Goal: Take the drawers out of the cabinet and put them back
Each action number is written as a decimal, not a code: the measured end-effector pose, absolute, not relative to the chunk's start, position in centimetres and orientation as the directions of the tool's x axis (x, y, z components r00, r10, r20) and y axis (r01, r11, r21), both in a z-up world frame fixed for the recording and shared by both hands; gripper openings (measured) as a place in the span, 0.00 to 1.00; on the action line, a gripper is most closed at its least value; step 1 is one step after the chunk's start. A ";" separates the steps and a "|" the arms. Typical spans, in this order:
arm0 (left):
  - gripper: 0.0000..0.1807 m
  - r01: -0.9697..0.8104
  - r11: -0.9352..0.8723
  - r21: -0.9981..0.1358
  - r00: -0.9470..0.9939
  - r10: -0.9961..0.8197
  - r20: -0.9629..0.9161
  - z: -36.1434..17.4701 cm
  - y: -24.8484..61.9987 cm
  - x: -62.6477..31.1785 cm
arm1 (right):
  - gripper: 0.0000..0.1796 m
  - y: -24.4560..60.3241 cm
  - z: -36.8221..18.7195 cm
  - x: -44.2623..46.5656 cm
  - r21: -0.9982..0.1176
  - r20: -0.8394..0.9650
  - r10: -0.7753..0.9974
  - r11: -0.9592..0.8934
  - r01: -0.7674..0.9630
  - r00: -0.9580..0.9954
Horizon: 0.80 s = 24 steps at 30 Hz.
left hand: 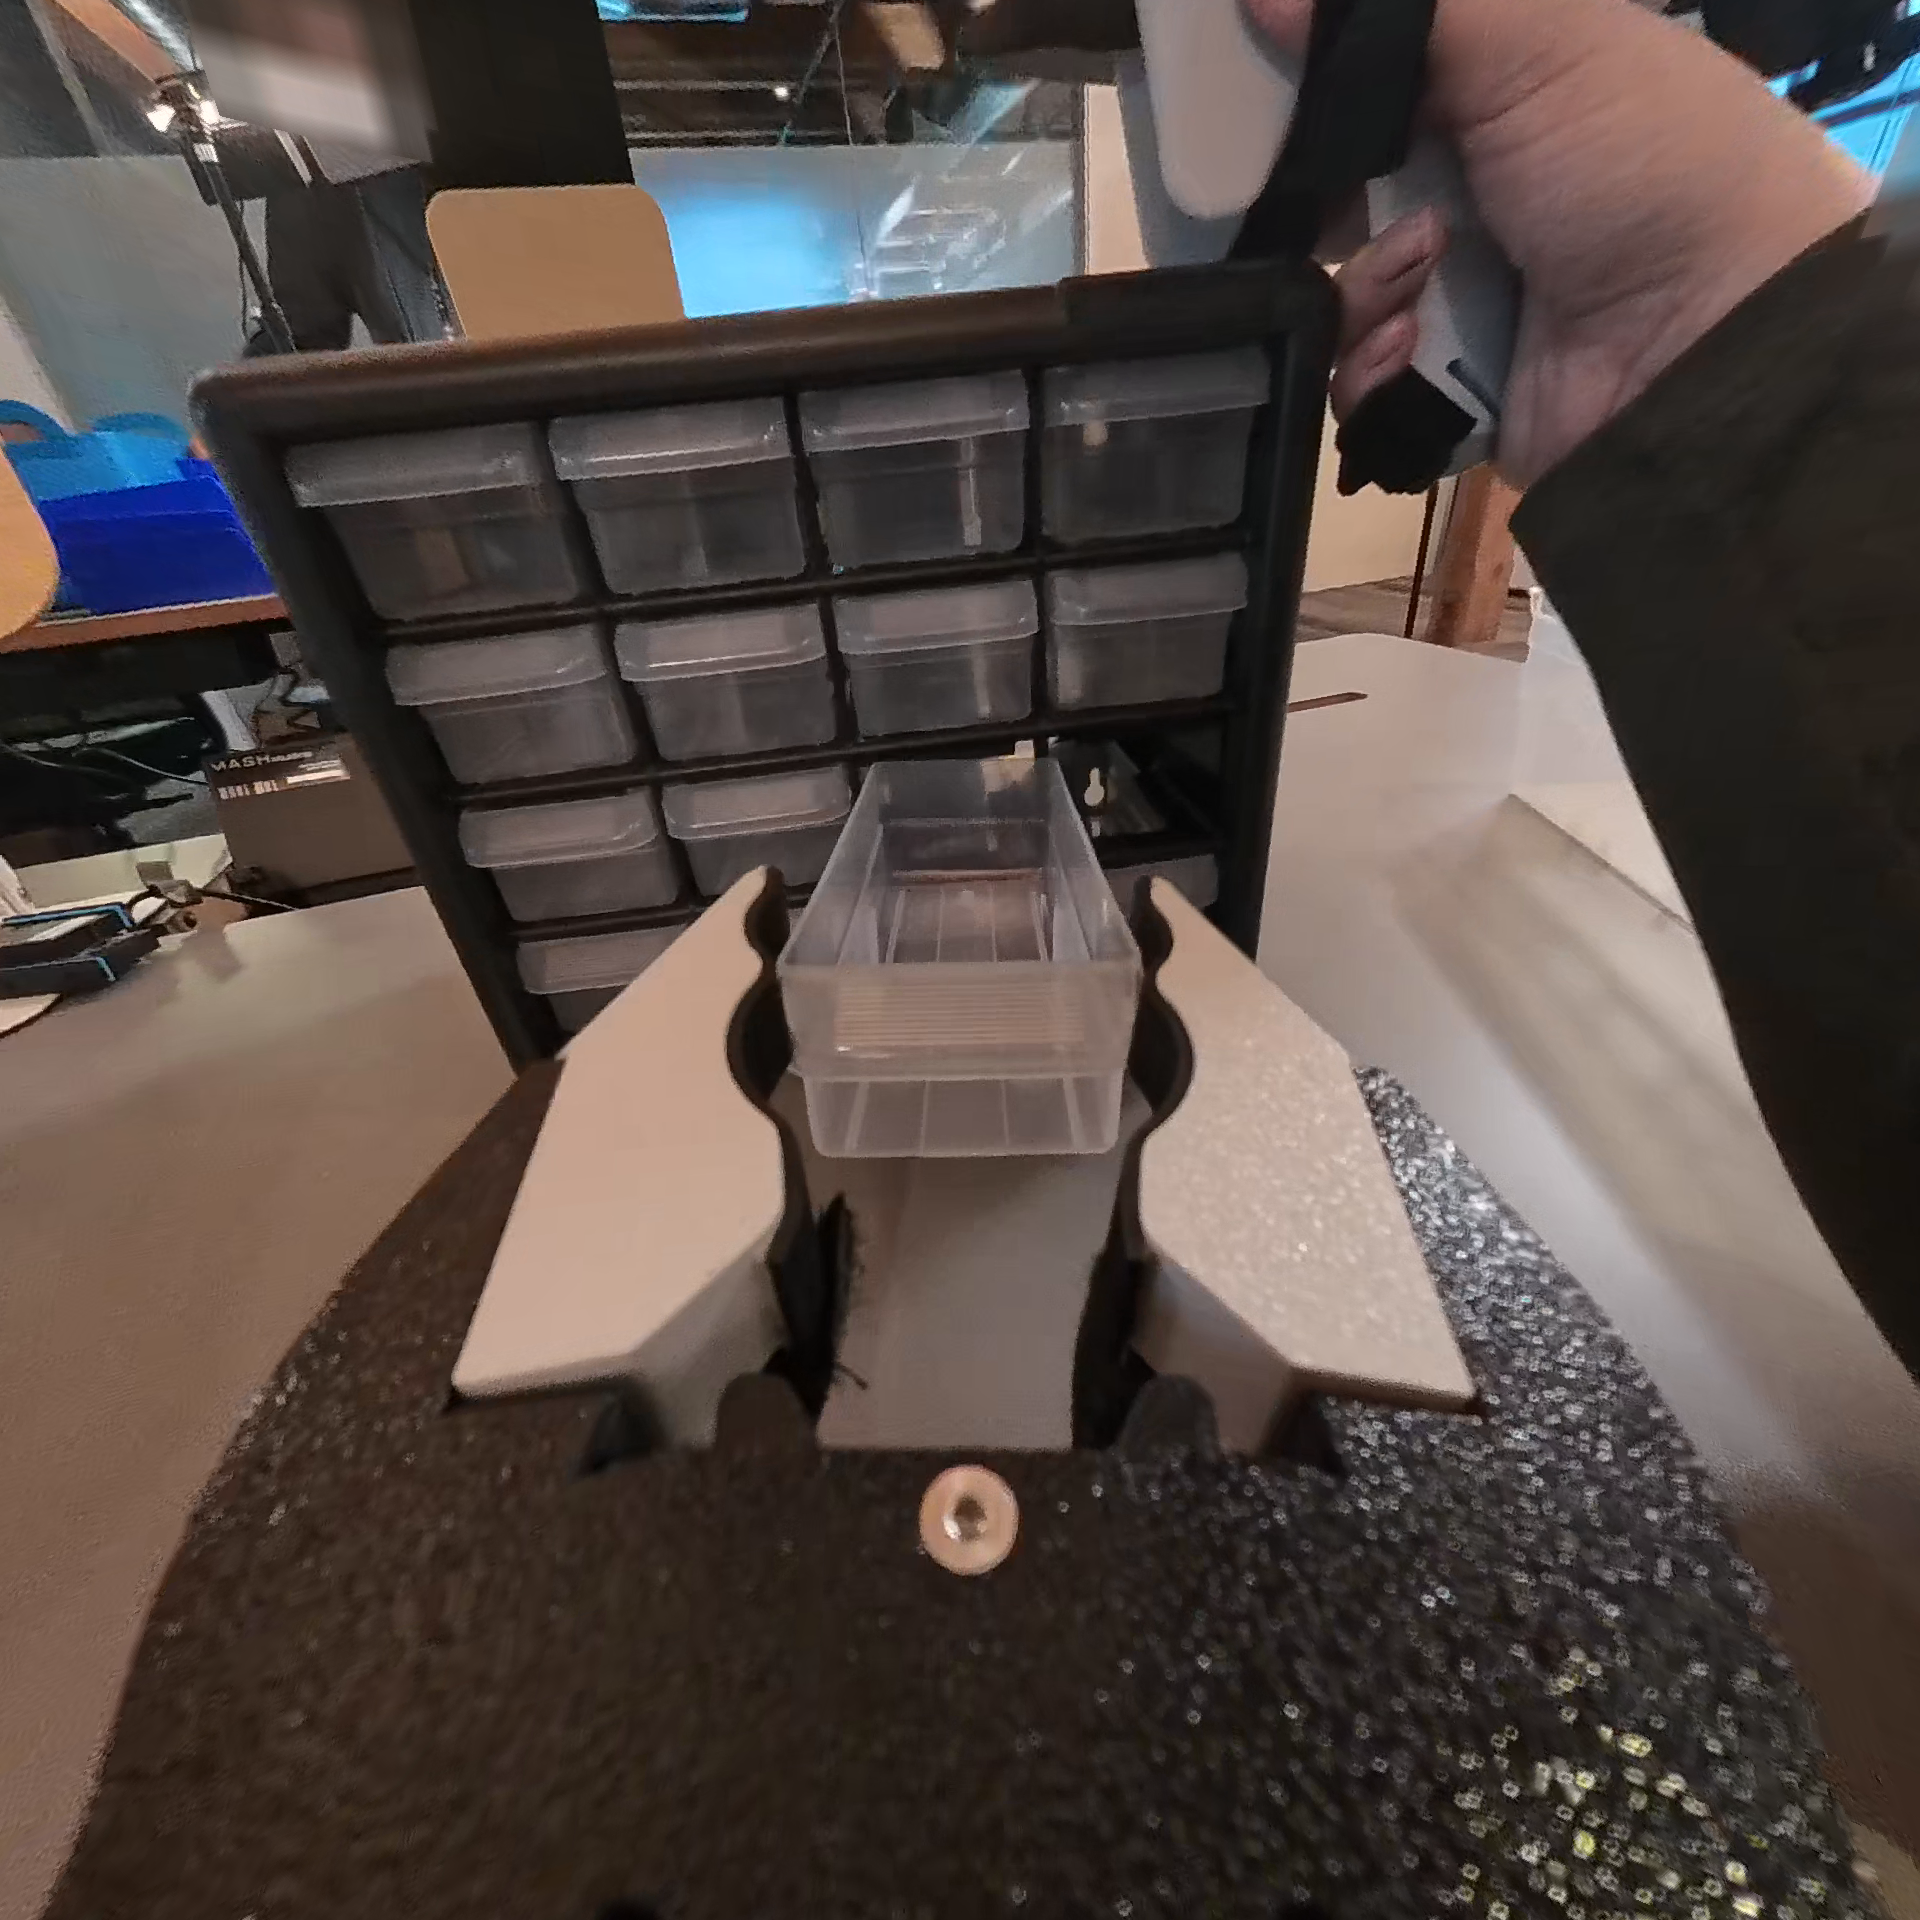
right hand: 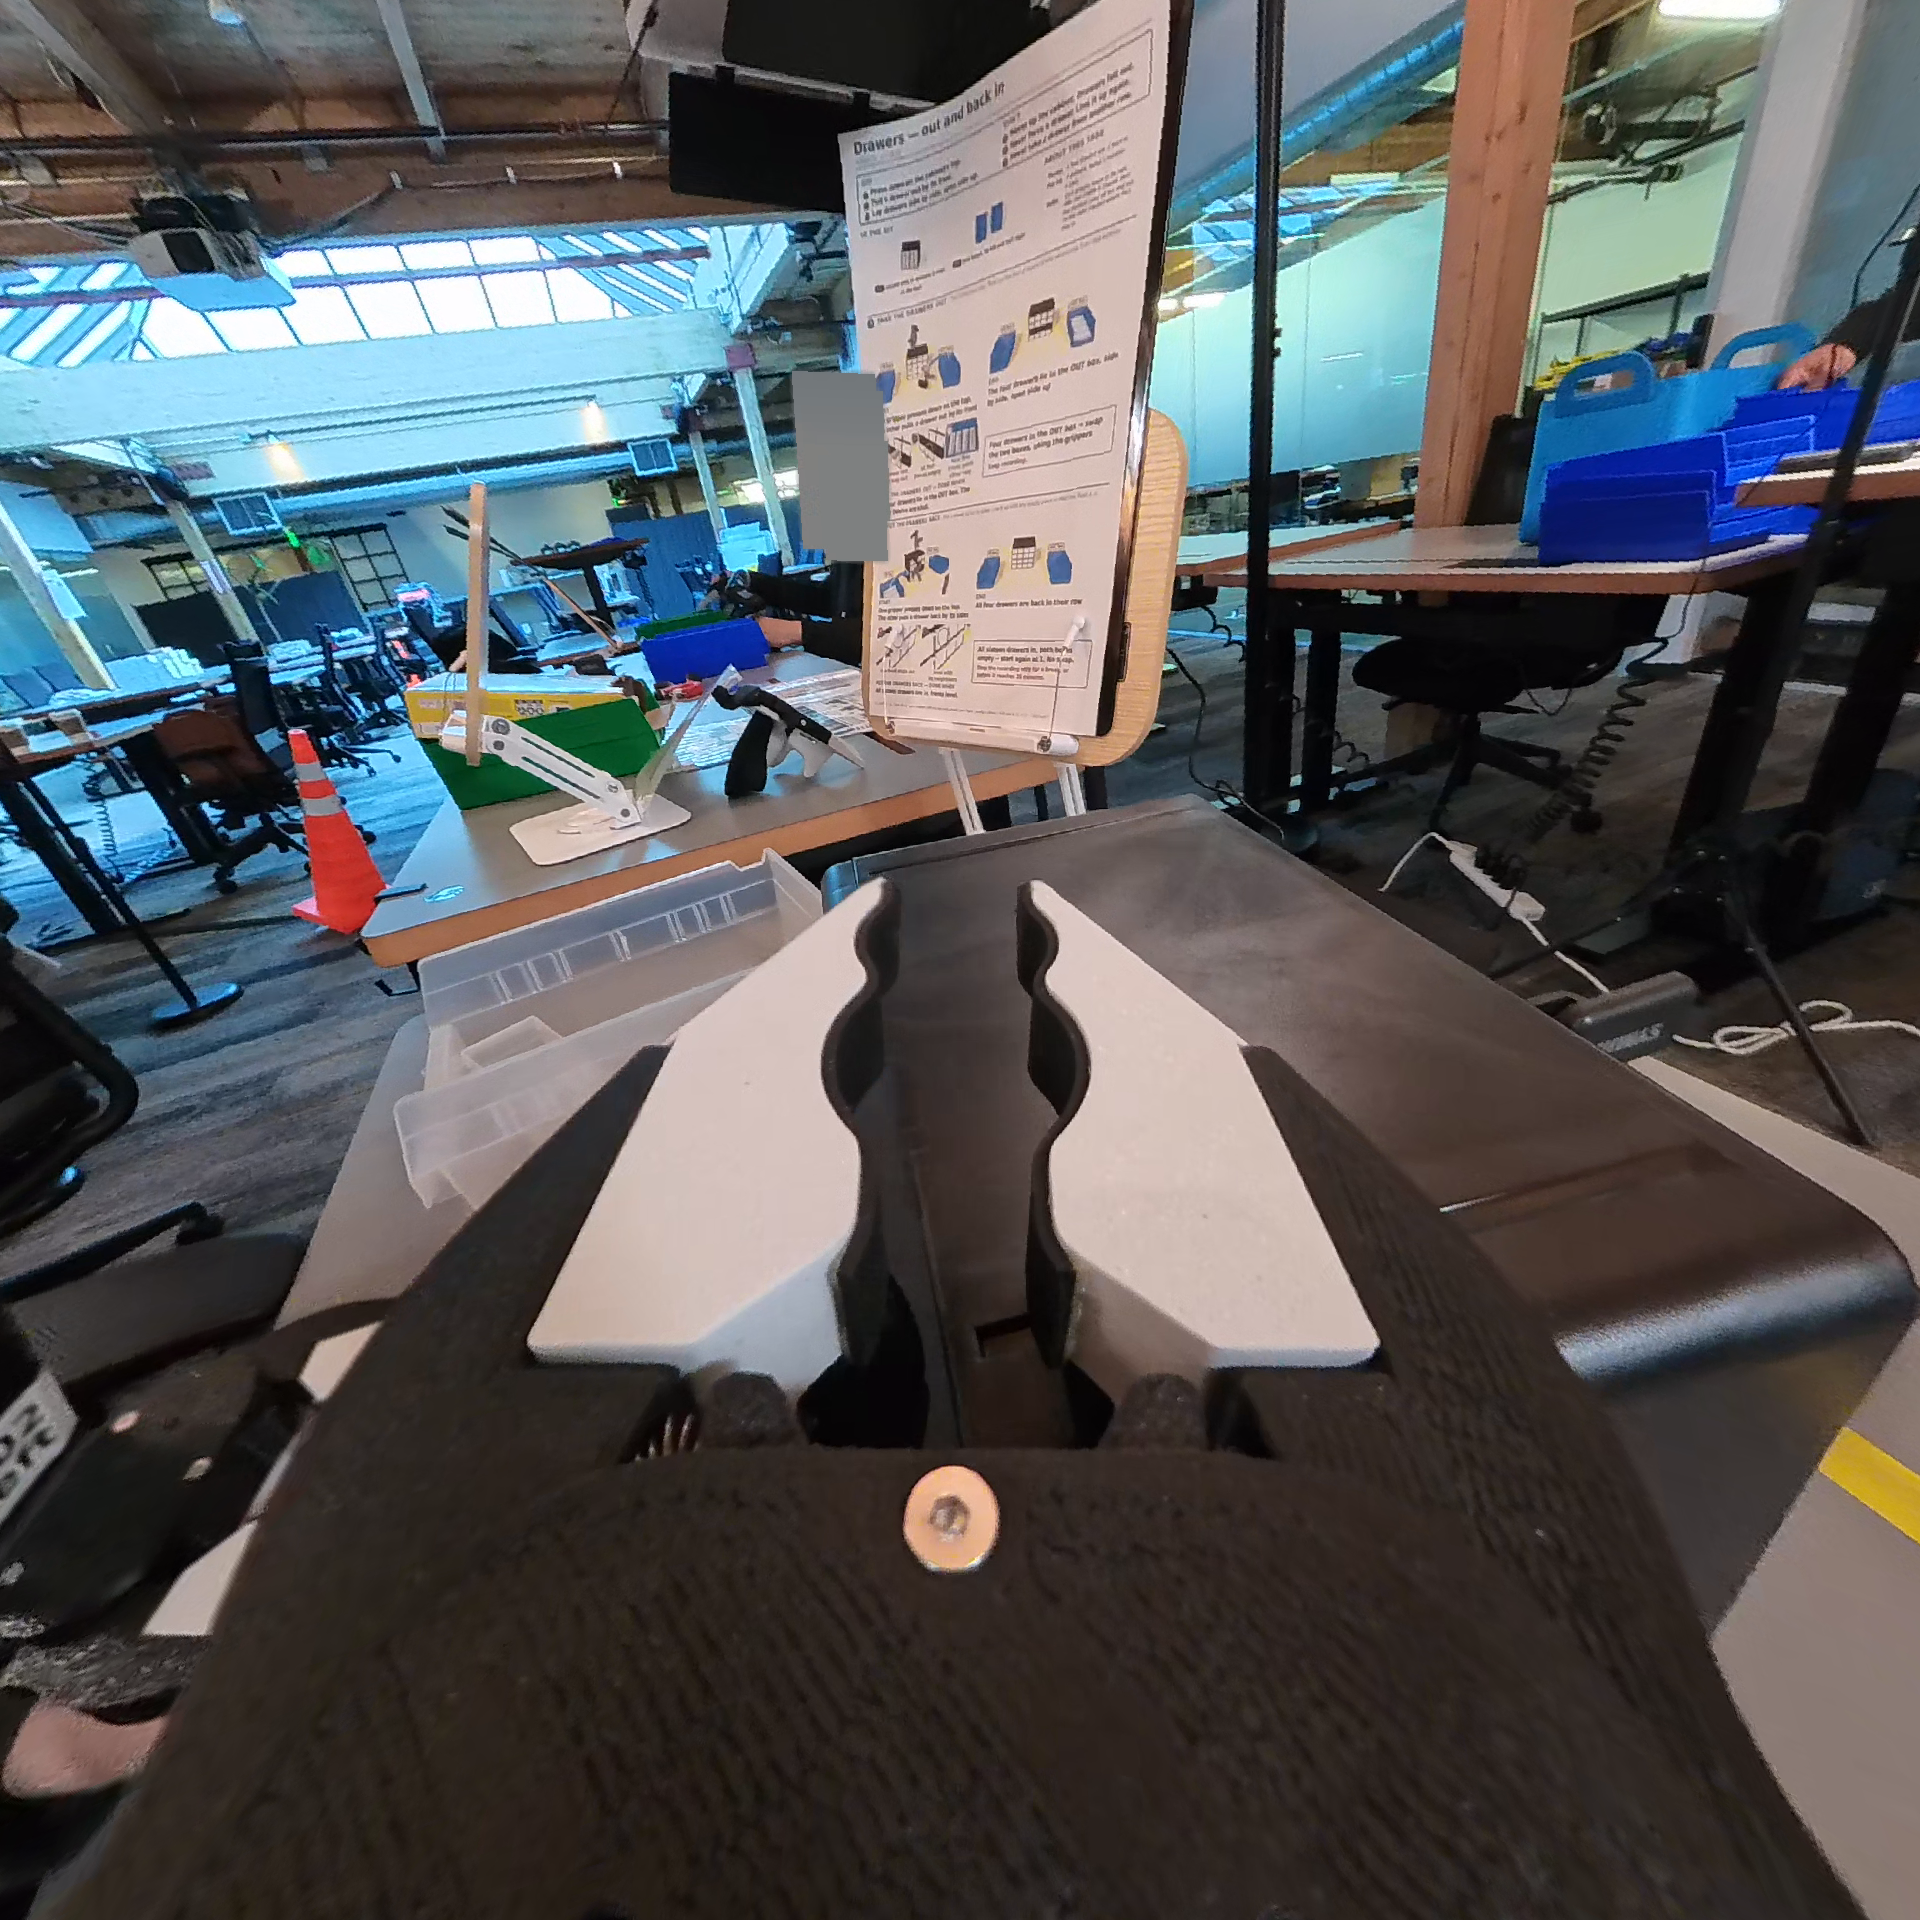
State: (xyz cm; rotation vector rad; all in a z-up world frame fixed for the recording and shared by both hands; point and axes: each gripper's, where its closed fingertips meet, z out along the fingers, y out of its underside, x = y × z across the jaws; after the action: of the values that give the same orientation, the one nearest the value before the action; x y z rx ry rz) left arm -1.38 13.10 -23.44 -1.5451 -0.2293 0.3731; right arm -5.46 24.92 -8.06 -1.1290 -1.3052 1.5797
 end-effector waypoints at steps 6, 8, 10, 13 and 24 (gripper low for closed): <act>0.35 -0.035 0.060 -0.998 0.913 0.409 -0.008 -23.7 13.4 -1.6 | 0.12 24.9 -8.0 -5.4 -0.984 -0.158 0.937 -0.177 -0.033 -0.311; 0.35 -0.016 0.070 -0.997 0.909 0.417 0.015 -23.8 13.3 -1.7 | 0.12 24.9 -8.0 -5.4 -0.984 -0.158 0.937 -0.177 -0.034 -0.311; 0.35 0.004 0.082 -0.997 0.906 0.422 0.038 -23.7 13.2 -1.9 | 0.12 24.9 -8.0 -5.4 -0.984 -0.158 0.938 -0.177 -0.034 -0.309; 0.35 -0.004 0.087 -0.996 0.908 0.418 0.032 -23.7 13.2 -2.0 | 0.12 24.9 -8.0 -5.4 -0.984 -0.157 0.939 -0.176 -0.034 -0.306; 0.35 -0.026 0.097 -0.995 0.904 0.428 0.019 -23.7 14.1 -2.0 | 0.12 24.9 -8.0 -5.5 -0.985 -0.153 0.943 -0.169 -0.032 -0.297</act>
State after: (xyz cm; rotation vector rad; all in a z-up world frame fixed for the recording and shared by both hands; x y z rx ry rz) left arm -2.05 14.09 -23.68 -1.4417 -0.3397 0.3453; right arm -5.51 24.88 -8.04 -1.1304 -1.2996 1.5791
